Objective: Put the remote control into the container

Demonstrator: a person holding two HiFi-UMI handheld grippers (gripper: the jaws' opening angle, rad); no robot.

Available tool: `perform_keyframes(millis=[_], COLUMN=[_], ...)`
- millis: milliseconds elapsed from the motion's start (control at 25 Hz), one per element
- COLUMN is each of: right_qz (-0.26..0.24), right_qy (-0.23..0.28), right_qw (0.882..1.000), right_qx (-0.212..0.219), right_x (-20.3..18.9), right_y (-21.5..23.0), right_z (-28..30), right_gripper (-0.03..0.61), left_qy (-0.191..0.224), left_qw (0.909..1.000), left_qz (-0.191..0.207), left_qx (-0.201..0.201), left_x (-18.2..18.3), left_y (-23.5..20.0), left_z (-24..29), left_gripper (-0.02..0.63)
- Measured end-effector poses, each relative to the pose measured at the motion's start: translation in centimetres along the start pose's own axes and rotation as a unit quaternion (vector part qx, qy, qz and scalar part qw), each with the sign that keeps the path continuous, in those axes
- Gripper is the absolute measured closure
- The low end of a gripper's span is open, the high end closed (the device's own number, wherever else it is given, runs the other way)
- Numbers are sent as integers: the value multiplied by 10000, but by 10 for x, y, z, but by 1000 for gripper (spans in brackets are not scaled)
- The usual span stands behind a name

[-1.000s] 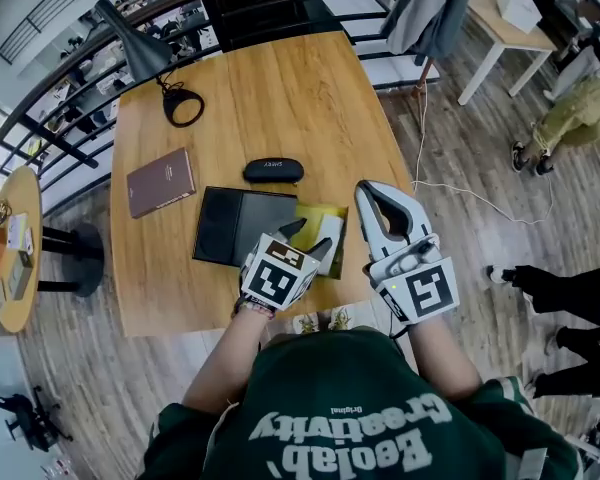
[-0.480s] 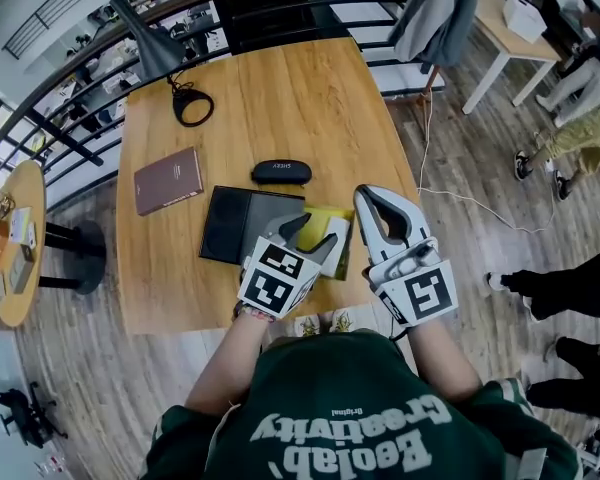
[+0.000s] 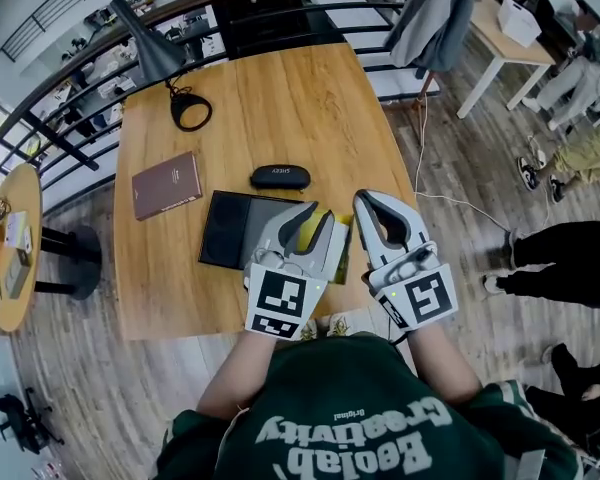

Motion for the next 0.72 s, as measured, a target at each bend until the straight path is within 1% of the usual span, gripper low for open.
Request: perform_keyframes(millis=[200, 320, 440, 520, 720], right_qz=[0, 36, 43, 24, -5], right_qy=[11, 17, 63, 93, 140], right_qw=[10000, 9999, 9998, 9997, 9996], right_qx=[82, 139, 190, 215, 252], right_x=[-1, -2, 1, 4, 6], right_y=[-6, -9, -13, -16, -17], right_z=[4, 6, 9, 11, 14], right_gripper=[563, 563, 563, 563, 563], left_qy=[482, 896, 1289, 1466, 1645], left_qw=[9978, 9932, 9858, 9815, 9780], left_qz=[153, 310, 629, 765, 705], left_qx=[420, 669, 878, 969, 1074], left_x=[16, 23, 27, 28, 23], left_y=[-5, -7, -9, -10, -14], left_z=[-17, -26, -34, -40, -41], left_gripper=[612, 612, 614, 614, 617])
Point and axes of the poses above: the fingertips, and each gripper's own axes: z forward along the fingers, y to its right, x out of its top, the point moved 10 cm from there along -z, backward along the fingers, and after that the axes turned 8 degrees about z, right-handed, at the moved point
